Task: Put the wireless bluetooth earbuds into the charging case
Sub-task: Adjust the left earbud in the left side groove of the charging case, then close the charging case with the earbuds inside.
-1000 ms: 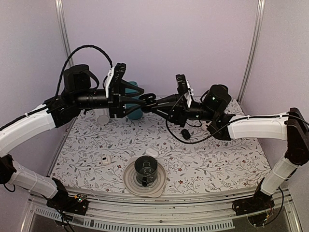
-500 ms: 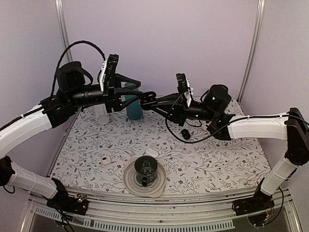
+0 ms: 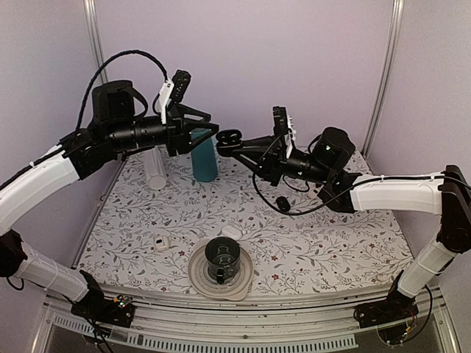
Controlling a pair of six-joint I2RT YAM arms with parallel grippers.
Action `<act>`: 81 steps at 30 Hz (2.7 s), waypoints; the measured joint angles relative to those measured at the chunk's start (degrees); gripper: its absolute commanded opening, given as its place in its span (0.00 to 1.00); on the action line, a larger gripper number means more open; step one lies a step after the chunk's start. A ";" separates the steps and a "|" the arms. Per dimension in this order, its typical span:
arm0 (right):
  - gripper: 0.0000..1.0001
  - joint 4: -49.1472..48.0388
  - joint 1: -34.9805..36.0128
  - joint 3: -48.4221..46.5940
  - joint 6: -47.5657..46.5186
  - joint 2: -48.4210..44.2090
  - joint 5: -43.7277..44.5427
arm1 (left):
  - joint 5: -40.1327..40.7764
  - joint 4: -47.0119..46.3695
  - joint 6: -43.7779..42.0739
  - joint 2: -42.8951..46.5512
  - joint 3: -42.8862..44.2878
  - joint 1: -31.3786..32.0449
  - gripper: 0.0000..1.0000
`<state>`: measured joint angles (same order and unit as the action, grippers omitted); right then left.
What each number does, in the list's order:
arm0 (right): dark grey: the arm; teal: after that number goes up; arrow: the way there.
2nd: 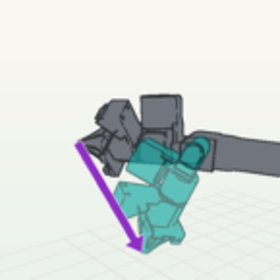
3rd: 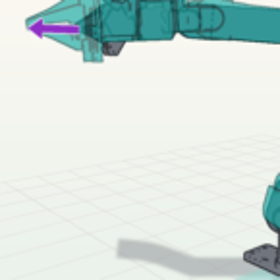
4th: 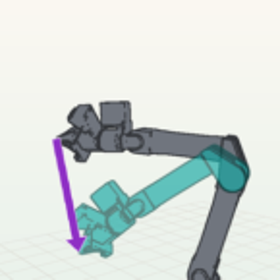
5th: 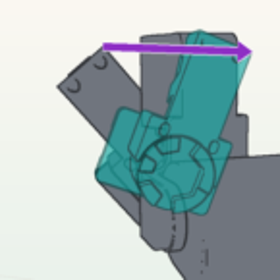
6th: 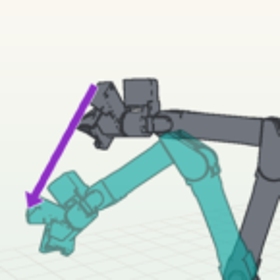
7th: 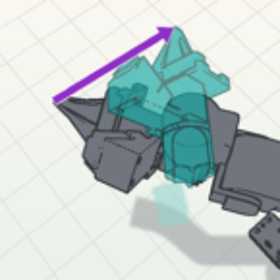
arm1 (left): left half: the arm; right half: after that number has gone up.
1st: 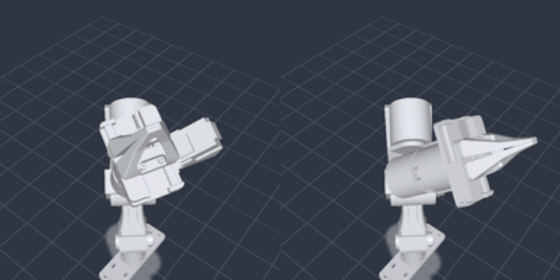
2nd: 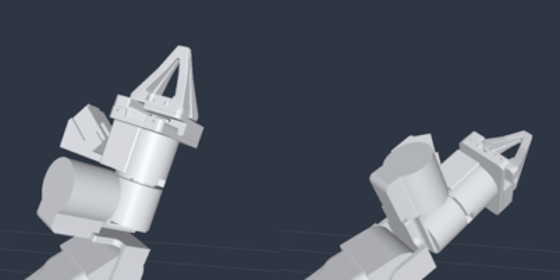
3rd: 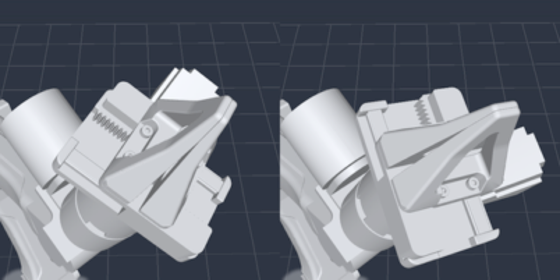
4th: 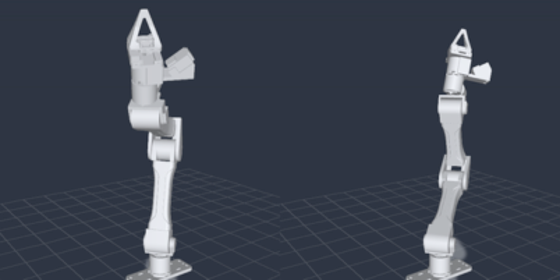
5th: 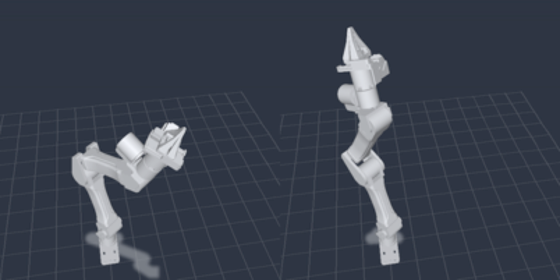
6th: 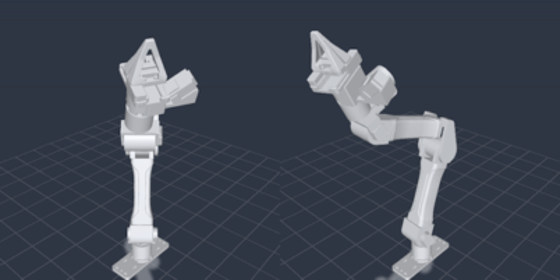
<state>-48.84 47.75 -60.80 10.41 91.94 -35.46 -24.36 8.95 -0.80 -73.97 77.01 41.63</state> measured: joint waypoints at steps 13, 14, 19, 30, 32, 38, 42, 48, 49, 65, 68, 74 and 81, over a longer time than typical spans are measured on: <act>0.02 1.62 1.27 0.07 -6.84 -1.66 7.28 | 10.56 7.26 0.02 -2.93 5.35 1.90 0.49; 0.03 1.73 1.29 0.07 -7.02 -1.66 7.34 | 10.71 7.26 0.02 -2.93 5.38 1.97 0.49; 0.02 2.12 1.33 0.07 -7.65 -1.66 7.72 | 11.04 7.72 -0.13 -2.93 5.70 2.01 0.48; 0.02 3.10 1.33 0.07 -8.39 -1.66 7.67 | 11.50 10.27 -3.34 -3.34 6.99 3.13 0.48; 0.02 3.63 1.33 0.07 -8.52 -1.66 7.65 | 11.67 10.54 -3.96 -3.93 7.63 3.21 0.48; 0.02 5.20 1.33 0.04 -9.07 -1.66 6.86 | 12.00 12.44 -5.64 -5.11 8.24 3.65 0.47; 0.02 6.75 1.33 0.04 -10.29 -1.66 6.27 | 12.00 13.70 -6.60 -5.40 8.39 3.87 0.48; 0.02 7.93 1.33 -0.13 -10.21 -1.66 4.79 | 12.87 14.45 -6.78 -5.40 8.44 4.15 0.49; 0.02 7.96 1.31 -0.24 -9.92 -1.66 4.59 | 13.09 14.27 -6.62 -5.29 8.44 4.17 0.49; 0.02 6.21 1.31 -0.57 -5.11 -1.66 0.02 | 8.66 4.57 1.38 -0.83 1.18 -3.28 0.51; 0.02 5.40 1.31 -0.57 -3.93 -1.66 -0.96 | 5.40 4.61 1.70 -3.28 0.92 -3.39 0.51; 0.03 4.24 1.31 -0.50 -1.90 -1.66 -1.53 | -1.14 4.59 1.79 -6.05 0.81 -3.39 0.51; 0.03 3.76 1.07 -0.50 0.87 -1.66 -1.60 | -6.91 2.14 1.03 -5.53 -0.09 -2.60 0.51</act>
<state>-45.08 48.82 -61.30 11.29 90.28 -37.06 -31.27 11.09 0.23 -79.50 76.93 39.03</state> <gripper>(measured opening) 0.177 0.512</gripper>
